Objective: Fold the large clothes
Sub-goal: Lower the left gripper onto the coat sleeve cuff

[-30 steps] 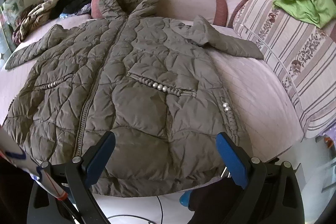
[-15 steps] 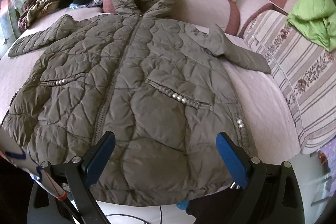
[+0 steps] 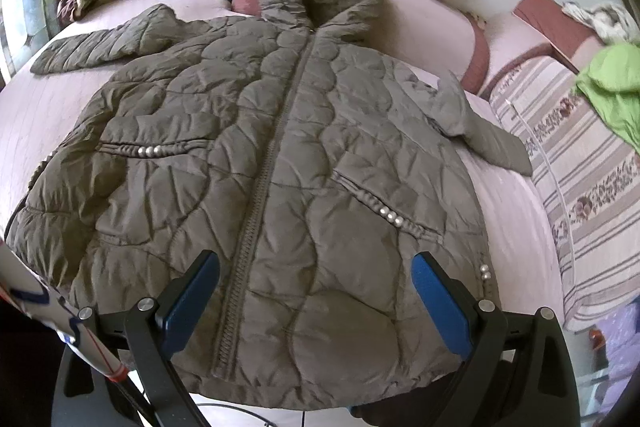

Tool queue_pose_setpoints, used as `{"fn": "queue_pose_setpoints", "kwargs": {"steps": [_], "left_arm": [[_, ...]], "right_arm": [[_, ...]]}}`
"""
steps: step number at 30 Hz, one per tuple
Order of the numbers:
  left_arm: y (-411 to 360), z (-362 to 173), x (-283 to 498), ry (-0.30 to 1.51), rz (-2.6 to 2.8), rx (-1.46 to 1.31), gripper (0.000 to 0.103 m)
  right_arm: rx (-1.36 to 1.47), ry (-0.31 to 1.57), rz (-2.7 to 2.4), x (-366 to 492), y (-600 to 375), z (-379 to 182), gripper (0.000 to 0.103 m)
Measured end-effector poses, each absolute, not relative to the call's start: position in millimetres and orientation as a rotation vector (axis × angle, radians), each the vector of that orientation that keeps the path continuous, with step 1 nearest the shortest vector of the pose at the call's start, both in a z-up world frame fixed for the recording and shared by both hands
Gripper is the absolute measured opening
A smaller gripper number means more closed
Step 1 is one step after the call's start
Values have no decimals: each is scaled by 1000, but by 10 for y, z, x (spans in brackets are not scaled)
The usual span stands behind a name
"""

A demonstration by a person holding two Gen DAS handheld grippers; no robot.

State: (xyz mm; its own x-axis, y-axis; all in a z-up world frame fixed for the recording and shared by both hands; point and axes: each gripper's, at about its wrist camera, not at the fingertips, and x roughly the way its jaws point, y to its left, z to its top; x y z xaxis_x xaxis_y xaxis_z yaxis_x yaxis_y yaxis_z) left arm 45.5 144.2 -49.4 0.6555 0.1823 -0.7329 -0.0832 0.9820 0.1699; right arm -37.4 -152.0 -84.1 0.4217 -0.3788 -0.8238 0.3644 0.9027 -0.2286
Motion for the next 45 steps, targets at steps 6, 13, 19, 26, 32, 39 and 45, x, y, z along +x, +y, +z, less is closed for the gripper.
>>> {"fn": "queue_pose_setpoints", "kwargs": {"steps": [6,13,19,26,32,39,45], "left_arm": [[1705,-507,602,839,193,101,98],[1949,-565,764,862,229,67,98],[2136,-608,874,879,248,35,98],[2268,-663,948,893,249,6,98],[2387,-710,1066,901,263,-7,98],[2507,-684,1332,882,298,-18,98],[2633,-664,1772,888,313,-80,98]], "right_arm": [[-58,1047,-440,-180,-1339,-837,98],[-176,1046,-450,33,-1070,-799,98],[-259,1064,-468,134,-908,-752,98],[-319,1068,-430,211,-677,-673,98],[-352,1059,-394,274,-482,-636,99],[-371,1069,-376,382,-381,-670,99],[-378,1085,-375,481,-368,-729,98]]}}
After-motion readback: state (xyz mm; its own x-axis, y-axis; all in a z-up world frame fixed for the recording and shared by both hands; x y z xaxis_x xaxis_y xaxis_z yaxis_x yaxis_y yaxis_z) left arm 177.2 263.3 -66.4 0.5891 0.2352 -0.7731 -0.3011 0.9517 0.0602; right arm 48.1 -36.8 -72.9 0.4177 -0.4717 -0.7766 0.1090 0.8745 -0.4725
